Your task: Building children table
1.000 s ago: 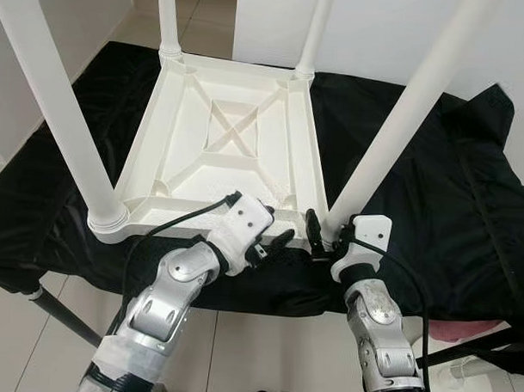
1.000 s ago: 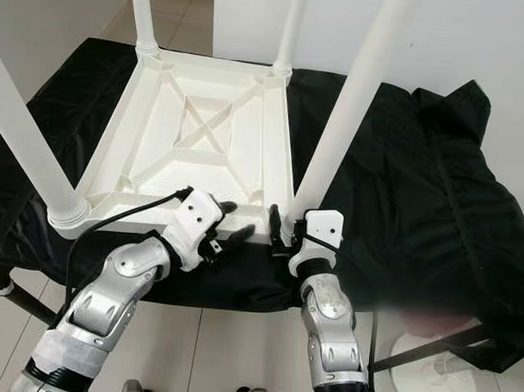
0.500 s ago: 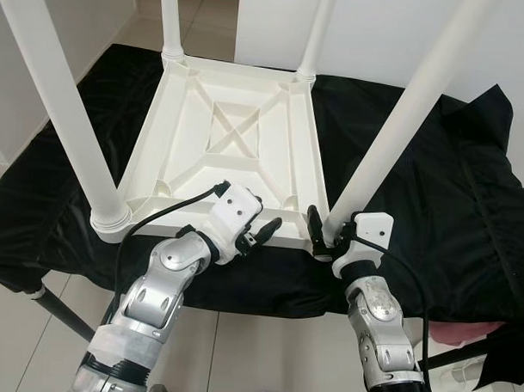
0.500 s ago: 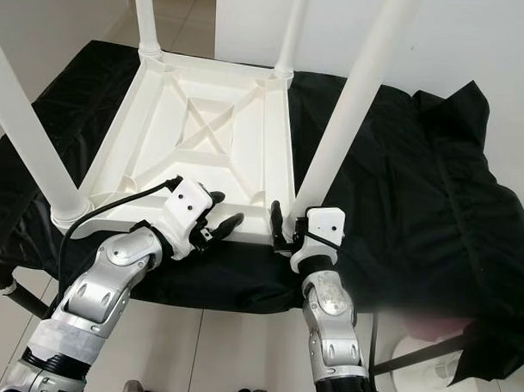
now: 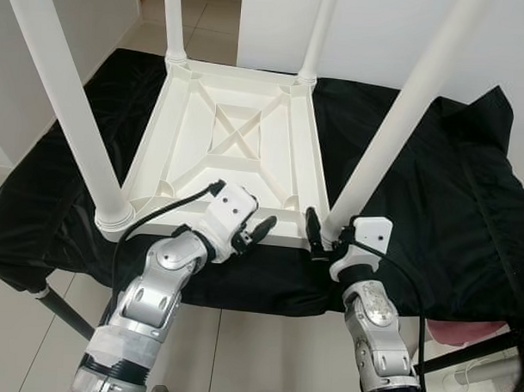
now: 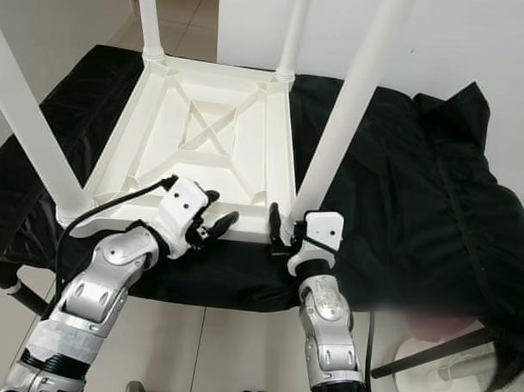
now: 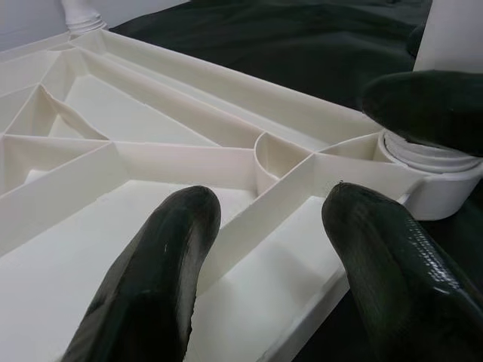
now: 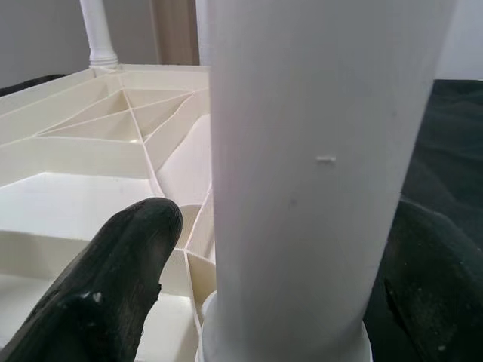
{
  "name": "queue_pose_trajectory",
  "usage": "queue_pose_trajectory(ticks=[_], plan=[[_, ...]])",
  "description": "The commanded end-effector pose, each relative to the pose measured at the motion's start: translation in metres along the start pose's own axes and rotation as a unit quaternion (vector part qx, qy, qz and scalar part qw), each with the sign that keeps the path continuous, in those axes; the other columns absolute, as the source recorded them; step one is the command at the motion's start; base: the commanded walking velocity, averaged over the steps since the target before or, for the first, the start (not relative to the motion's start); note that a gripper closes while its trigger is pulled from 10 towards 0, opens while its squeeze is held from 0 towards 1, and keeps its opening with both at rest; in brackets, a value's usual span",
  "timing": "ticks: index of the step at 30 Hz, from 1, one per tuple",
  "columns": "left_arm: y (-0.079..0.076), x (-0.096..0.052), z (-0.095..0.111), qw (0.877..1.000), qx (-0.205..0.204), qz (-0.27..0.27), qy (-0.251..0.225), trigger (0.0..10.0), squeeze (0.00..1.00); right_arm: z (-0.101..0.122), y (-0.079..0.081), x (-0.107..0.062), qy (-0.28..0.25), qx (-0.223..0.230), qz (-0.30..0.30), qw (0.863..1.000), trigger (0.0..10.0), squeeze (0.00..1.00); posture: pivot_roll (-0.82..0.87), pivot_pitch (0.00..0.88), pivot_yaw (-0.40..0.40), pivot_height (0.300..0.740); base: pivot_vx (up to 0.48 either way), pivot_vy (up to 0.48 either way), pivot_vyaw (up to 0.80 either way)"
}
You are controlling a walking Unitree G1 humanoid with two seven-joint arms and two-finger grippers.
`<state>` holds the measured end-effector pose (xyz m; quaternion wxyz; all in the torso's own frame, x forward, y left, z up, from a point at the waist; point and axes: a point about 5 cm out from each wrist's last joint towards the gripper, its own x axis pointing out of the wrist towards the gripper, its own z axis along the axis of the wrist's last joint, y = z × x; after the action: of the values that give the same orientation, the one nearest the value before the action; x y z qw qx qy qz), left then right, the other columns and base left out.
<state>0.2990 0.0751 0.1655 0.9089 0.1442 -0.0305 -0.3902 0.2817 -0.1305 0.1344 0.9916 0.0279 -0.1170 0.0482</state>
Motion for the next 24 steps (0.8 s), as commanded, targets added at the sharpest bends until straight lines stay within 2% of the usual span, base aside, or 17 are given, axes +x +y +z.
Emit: queue_pose_trajectory(ticks=[1, 6, 7, 13, 18, 24], plan=[[0.003, 0.004, 0.004, 0.999, 0.008, 0.048, -0.002, 10.0, 0.00, -0.001, 0.002, 0.000, -0.002, 0.000, 0.001, 1.000, 10.0, 0.00, -0.02, 0.091, -0.067, 0.740, 0.000, 0.000, 0.00], [0.002, 0.007, 0.008, 0.999, 0.021, 0.039, -0.003, 10.0, 0.00, 0.001, 0.003, 0.000, -0.004, 0.003, 0.001, 1.000, 10.0, 0.00, -0.03, 0.102, -0.066, 0.740, 0.000, 0.000, 0.00], [0.003, 0.007, 0.011, 0.999, 0.020, 0.038, -0.008, 10.0, 0.00, 0.002, 0.004, 0.000, -0.007, 0.002, 0.001, 1.000, 10.0, 0.00, -0.03, 0.131, -0.060, 0.740, 0.000, 0.000, 0.00], [0.004, 0.008, 0.009, 0.999, 0.017, 0.043, -0.006, 10.0, 0.00, 0.003, 0.003, 0.001, -0.009, 0.000, 0.000, 1.000, 10.0, 0.00, -0.02, 0.120, -0.055, 0.740, 0.000, 0.000, 0.00], [0.002, 0.009, 0.010, 0.999, 0.019, 0.034, -0.010, 10.0, 0.00, 0.007, -0.003, 0.005, -0.016, -0.013, -0.005, 1.000, 10.0, 0.00, 0.01, 0.116, -0.030, 0.740, 0.000, 0.000, 0.00], [0.001, 0.006, 0.010, 0.999, 0.028, 0.017, -0.010, 10.0, 0.00, 0.010, -0.002, 0.006, -0.019, -0.018, -0.005, 1.000, 10.0, 0.00, 0.00, 0.118, -0.029, 0.740, 0.000, 0.000, 0.00]])
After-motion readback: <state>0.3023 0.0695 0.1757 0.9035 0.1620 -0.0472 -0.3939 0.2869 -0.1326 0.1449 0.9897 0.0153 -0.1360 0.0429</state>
